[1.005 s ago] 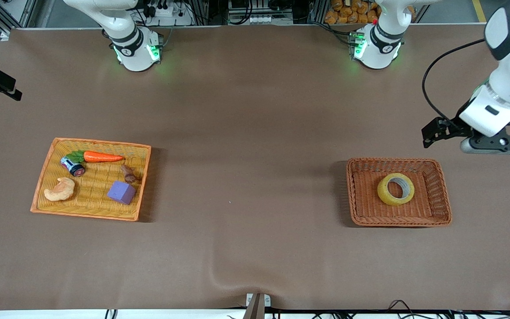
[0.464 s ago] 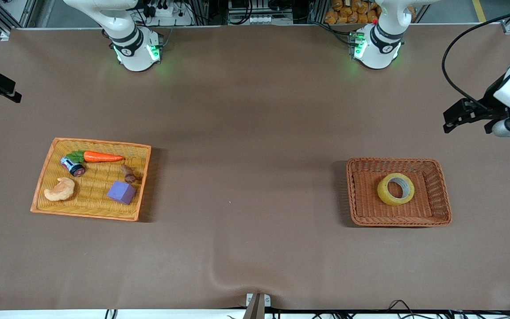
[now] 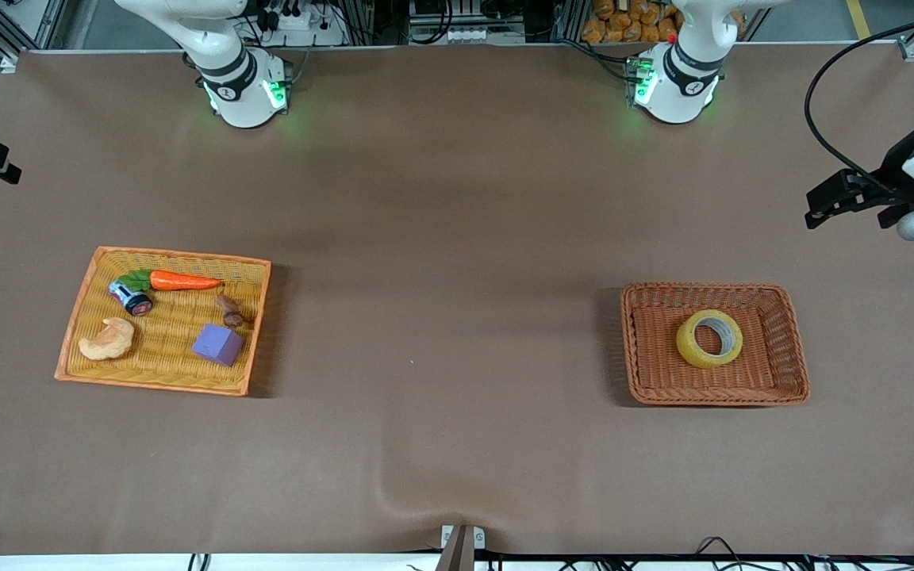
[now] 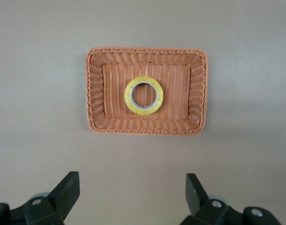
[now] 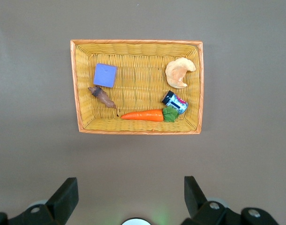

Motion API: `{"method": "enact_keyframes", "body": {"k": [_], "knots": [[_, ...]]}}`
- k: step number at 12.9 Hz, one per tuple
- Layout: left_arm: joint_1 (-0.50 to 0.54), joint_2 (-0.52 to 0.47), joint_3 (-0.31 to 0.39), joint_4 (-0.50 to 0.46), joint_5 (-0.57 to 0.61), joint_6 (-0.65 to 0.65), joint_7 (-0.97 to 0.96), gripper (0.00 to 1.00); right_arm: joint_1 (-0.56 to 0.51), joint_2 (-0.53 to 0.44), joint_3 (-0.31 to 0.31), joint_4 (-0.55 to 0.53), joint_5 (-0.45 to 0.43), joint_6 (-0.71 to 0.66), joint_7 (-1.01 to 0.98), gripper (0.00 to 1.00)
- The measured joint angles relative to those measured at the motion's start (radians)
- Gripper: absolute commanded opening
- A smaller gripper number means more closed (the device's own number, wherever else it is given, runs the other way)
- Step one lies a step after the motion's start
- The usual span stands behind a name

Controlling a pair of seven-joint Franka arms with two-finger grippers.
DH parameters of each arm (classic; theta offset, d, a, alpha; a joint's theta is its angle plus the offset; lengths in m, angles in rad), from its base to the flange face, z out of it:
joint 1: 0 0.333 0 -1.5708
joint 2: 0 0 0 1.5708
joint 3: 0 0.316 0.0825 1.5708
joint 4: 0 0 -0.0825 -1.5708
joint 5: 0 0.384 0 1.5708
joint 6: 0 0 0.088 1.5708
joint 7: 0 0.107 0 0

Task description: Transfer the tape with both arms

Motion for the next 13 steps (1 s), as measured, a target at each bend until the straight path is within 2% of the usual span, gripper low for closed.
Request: {"method": "enact_keyframes", "body": {"k": [1,3,13], "knots": [[-0.038,0.000,0.035,0.001,0.000,-0.010,0.000,1.00,0.000,0.000,0.000,0.000,0.000,0.000,0.000,1.00],[-0.072,0.000,0.061,0.008,0.000,-0.019,0.000,1.00,0.000,0.000,0.000,0.003,0.000,0.000,0.000,1.00],[-0.093,-0.032,0.080,0.035,-0.001,-0.069,0.062,1.00,0.000,0.000,0.001,0.017,0.000,0.000,-0.001,1.00]]}}
